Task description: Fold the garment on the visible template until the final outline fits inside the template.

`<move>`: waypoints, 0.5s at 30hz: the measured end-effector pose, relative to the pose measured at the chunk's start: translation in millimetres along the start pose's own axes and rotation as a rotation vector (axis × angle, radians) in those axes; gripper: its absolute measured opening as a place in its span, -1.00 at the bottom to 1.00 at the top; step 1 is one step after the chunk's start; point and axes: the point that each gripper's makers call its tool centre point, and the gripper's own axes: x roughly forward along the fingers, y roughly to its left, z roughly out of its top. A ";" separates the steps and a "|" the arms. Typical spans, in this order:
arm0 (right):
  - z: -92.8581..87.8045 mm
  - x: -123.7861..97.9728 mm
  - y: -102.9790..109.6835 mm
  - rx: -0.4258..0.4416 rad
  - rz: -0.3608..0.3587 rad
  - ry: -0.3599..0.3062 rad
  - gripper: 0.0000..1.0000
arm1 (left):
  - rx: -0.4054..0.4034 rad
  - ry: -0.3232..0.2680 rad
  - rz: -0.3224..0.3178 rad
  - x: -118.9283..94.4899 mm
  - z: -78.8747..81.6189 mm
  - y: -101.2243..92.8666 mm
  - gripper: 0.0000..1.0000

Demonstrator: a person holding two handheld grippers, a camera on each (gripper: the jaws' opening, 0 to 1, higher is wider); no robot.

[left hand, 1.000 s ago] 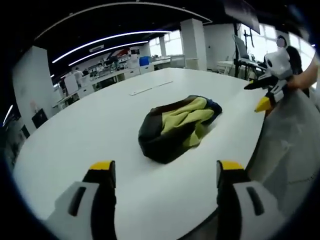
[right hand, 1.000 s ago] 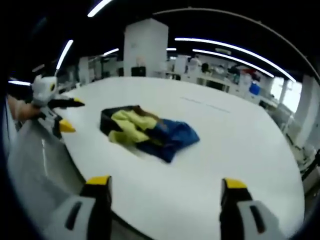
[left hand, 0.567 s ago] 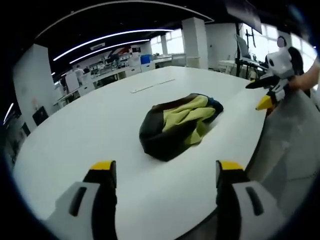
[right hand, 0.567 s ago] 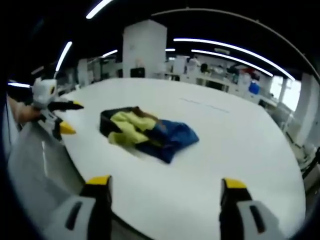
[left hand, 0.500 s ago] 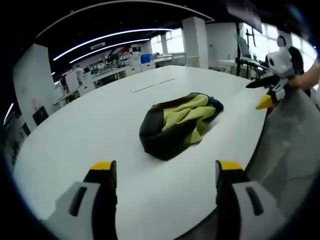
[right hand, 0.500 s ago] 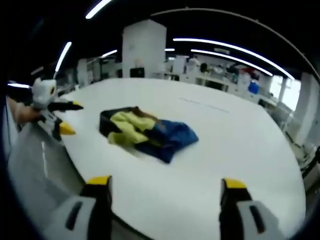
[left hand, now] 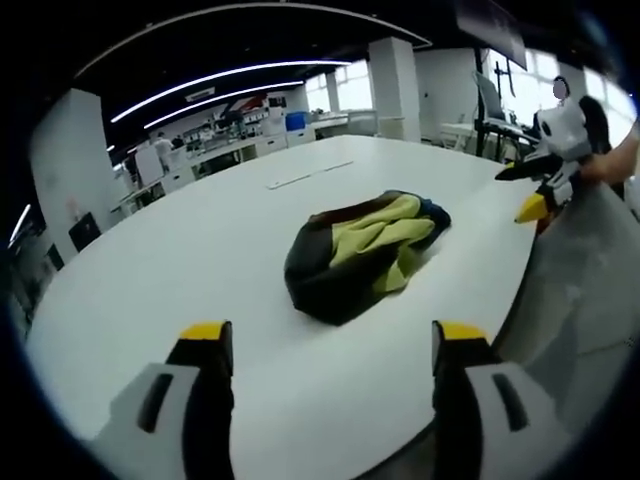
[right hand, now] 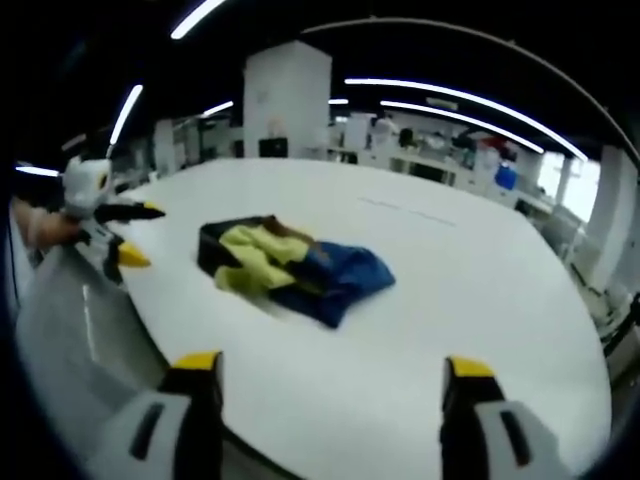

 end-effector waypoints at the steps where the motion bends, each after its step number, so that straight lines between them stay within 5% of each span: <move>1: 0.2 0.1 0.4 0.002 0.002 -0.001 0.83 | 0.003 -0.003 0.003 -0.2 0.6 0.4 0.60; 15: 6.0 -4.0 -4.3 0.053 0.022 -0.046 0.89 | -0.019 -0.044 0.014 -3.6 10.3 4.5 0.60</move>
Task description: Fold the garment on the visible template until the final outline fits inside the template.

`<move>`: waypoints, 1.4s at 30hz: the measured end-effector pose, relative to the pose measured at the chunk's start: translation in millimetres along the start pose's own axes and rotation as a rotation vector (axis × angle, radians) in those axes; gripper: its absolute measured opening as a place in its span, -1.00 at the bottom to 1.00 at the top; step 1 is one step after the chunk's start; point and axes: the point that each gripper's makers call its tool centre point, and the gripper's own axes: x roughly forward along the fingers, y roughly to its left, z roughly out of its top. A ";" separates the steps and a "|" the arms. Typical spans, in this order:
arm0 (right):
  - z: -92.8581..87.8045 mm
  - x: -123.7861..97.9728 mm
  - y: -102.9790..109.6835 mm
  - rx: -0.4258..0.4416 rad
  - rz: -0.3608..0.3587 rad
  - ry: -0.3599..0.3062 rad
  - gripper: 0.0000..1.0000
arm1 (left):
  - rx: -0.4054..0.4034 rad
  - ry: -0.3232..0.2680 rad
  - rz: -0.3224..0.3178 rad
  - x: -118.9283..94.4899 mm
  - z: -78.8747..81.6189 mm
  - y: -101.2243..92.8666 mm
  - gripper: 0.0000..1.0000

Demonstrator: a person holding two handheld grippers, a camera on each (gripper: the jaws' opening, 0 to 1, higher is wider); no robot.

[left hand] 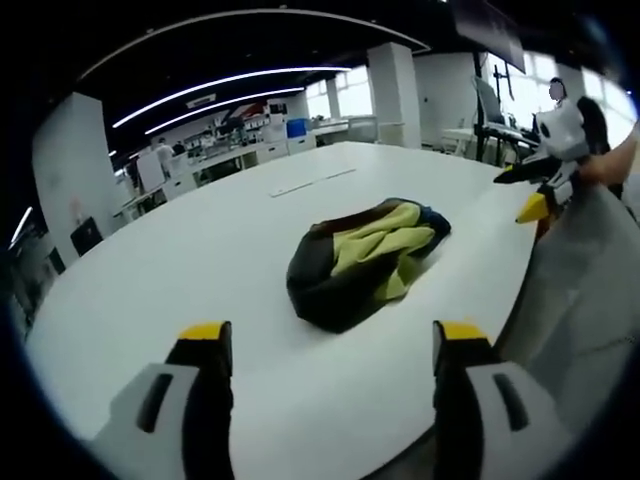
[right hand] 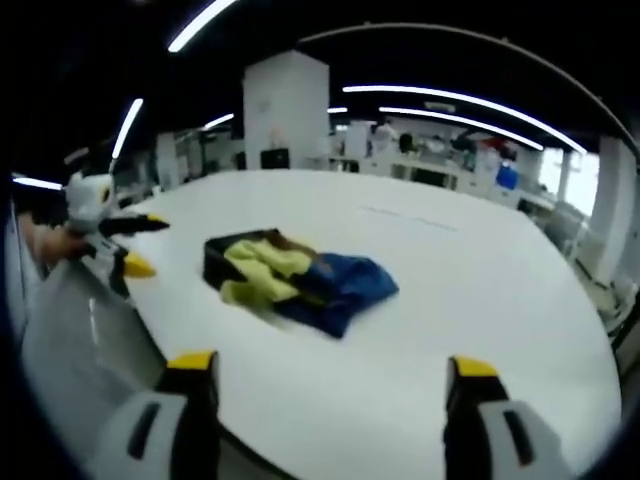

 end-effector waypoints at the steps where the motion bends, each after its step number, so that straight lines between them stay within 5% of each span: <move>1: -0.1 -0.4 -0.8 0.002 0.003 0.001 0.89 | -0.012 0.001 0.012 -0.4 0.0 4.4 0.61; 4: 4.3 -4.3 -9.0 -0.018 -0.003 0.005 0.87 | -0.077 -0.012 0.035 -2.4 4.1 14.6 0.61; 9: 23.3 -5.5 -26.1 -0.021 -0.003 -0.012 0.86 | -0.074 -0.027 0.038 -1.3 9.9 33.8 0.59; 21: 61.4 19.5 -39.3 -0.020 0.064 -0.033 0.75 | -0.111 -0.056 -0.077 16.2 57.7 38.2 0.21; 27: 80.7 35.1 -37.4 0.020 0.110 -0.055 0.72 | -0.109 -0.065 -0.114 40.1 64.6 40.8 0.06; 34: 90.5 57.5 -35.6 0.049 0.149 -0.035 0.36 | -0.137 -0.039 -0.158 65.8 56.6 45.7 -0.06; 42: 80.2 83.4 -20.5 0.133 0.198 0.057 -0.27 | -0.176 0.008 -0.190 84.5 52.1 46.4 -0.28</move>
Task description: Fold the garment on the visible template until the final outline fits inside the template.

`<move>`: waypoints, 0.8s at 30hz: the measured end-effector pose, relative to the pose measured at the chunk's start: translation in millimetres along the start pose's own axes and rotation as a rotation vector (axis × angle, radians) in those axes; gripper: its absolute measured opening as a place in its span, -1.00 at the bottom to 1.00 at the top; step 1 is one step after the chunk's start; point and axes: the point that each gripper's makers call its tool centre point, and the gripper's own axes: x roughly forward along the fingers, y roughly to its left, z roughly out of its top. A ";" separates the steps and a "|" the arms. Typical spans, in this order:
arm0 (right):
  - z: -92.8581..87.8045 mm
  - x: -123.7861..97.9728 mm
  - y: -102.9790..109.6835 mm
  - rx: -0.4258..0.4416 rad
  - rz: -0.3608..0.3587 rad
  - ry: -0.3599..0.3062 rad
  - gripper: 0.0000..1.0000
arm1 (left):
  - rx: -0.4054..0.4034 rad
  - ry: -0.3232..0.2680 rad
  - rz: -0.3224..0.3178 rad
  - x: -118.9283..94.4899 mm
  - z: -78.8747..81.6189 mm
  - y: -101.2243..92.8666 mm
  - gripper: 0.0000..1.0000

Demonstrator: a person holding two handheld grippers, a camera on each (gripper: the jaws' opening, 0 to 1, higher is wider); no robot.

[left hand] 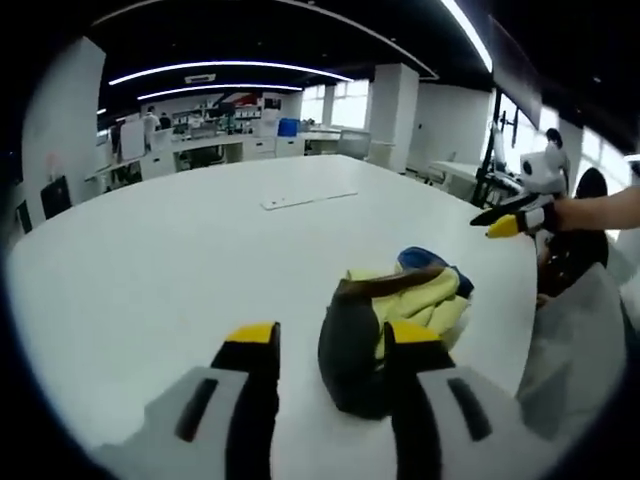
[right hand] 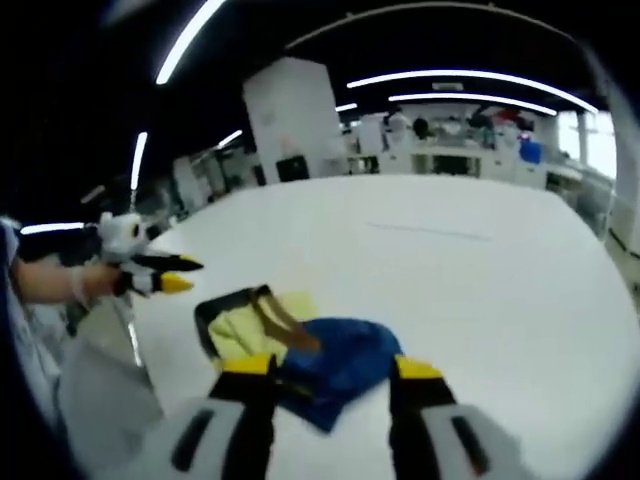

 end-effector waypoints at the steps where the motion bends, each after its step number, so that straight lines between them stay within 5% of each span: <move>1: -1.5 3.6 1.4 0.005 0.009 0.009 -0.38 | -0.016 0.007 -0.007 2.9 -1.0 0.8 -0.30; 13: -25.5 40.7 7.8 0.071 0.048 0.108 -0.75 | -0.056 0.067 -0.035 26.4 -13.0 8.6 -0.60; 24: -44.2 59.7 10.9 0.154 0.079 0.164 -0.92 | -0.124 0.129 -0.073 42.1 -33.5 9.6 -0.59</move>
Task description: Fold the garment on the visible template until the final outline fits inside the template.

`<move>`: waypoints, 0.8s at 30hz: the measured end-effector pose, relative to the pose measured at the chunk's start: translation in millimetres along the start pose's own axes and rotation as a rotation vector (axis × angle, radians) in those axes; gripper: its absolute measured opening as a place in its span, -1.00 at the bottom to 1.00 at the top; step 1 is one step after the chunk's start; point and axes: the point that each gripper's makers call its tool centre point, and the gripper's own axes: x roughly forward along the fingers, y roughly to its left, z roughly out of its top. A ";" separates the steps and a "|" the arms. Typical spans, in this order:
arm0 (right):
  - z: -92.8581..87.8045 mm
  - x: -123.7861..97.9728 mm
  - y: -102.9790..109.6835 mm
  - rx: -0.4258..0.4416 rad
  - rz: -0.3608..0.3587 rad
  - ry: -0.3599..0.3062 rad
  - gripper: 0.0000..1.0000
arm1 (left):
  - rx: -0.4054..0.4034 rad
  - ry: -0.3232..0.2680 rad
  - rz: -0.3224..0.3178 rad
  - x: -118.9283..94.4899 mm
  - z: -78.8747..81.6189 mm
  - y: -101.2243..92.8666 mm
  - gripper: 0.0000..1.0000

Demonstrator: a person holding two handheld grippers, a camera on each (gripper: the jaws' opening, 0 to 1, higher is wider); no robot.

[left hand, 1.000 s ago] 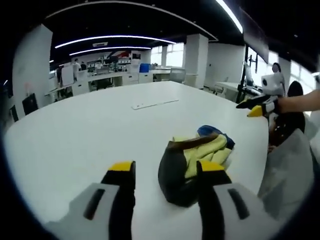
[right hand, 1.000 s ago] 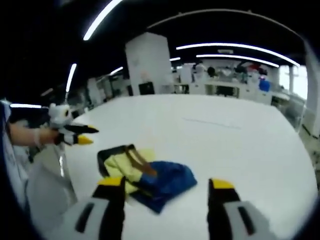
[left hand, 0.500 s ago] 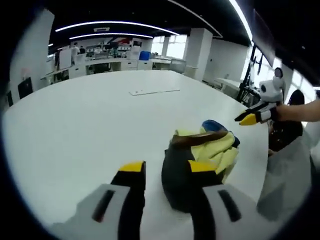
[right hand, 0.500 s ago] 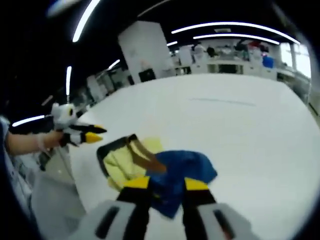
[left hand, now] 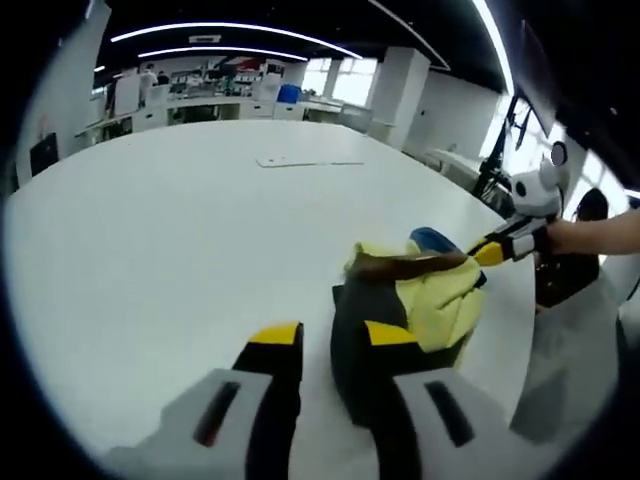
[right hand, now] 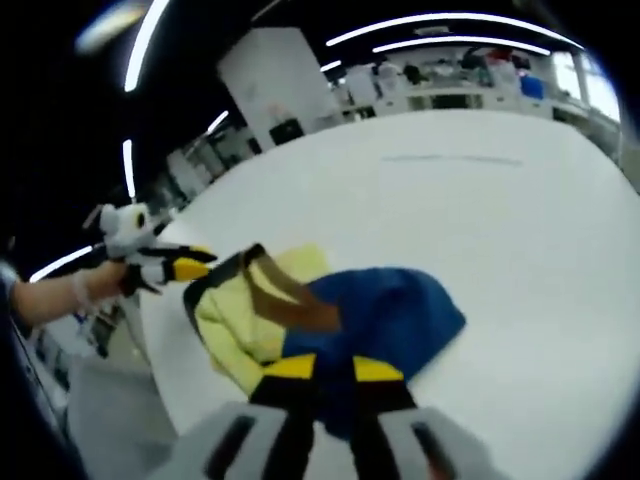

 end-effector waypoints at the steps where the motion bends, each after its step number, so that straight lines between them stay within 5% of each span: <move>1: -0.8 1.2 -0.7 0.003 -0.001 0.004 -0.96 | -0.020 0.002 -0.004 1.4 -1.9 0.4 -0.59; 10: 1.6 -7.3 -3.4 -0.015 -0.020 -0.027 -1.00 | -0.116 0.023 -0.064 6.9 -14.9 -4.7 -0.52; 24: 11.2 -29.2 2.9 -0.047 -0.040 -0.095 -1.00 | -0.168 0.015 -0.109 -2.7 -15.8 -19.0 -0.88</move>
